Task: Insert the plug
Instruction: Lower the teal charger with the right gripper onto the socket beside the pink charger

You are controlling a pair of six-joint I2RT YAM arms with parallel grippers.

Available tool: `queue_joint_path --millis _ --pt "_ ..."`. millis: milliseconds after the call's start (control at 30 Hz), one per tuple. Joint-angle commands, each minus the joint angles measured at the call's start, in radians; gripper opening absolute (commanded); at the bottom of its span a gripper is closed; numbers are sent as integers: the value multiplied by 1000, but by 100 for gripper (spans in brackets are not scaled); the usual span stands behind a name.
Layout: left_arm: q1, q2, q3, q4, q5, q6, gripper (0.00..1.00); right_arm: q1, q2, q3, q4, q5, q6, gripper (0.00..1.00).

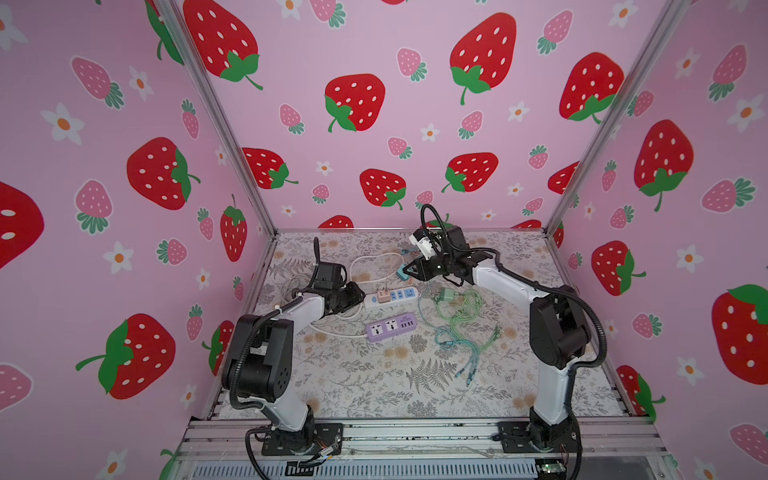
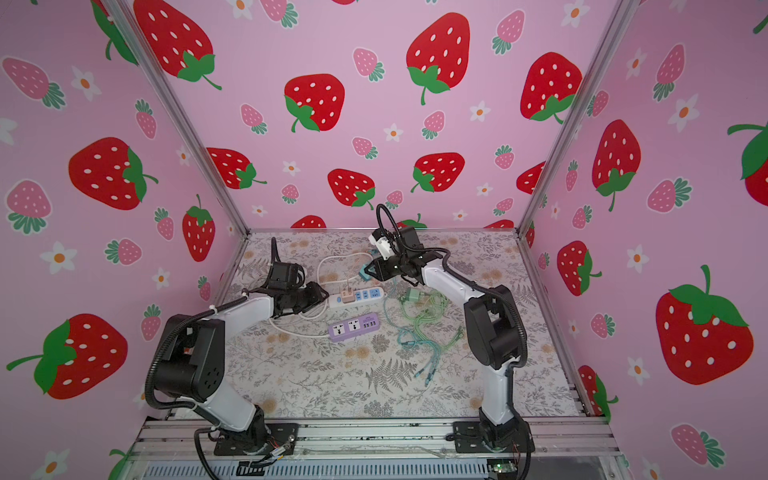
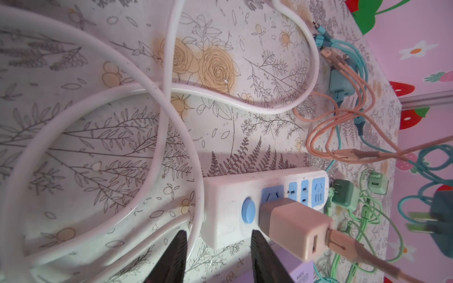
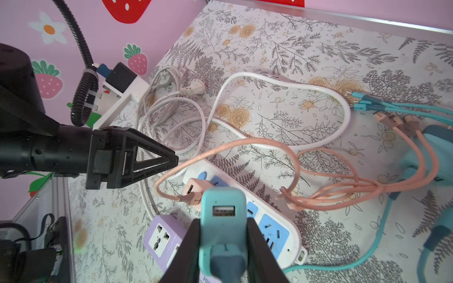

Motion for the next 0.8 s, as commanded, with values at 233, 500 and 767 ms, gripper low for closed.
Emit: queue_joint_path --millis 233,500,767 --pt "-40 73 87 -82 -53 49 41 122 40 36 -43 383 96 14" --pt "-52 90 93 -94 -69 42 36 185 37 39 -63 617 170 14" --pt "-62 123 102 -86 -72 33 35 223 40 -6 -41 692 243 13"
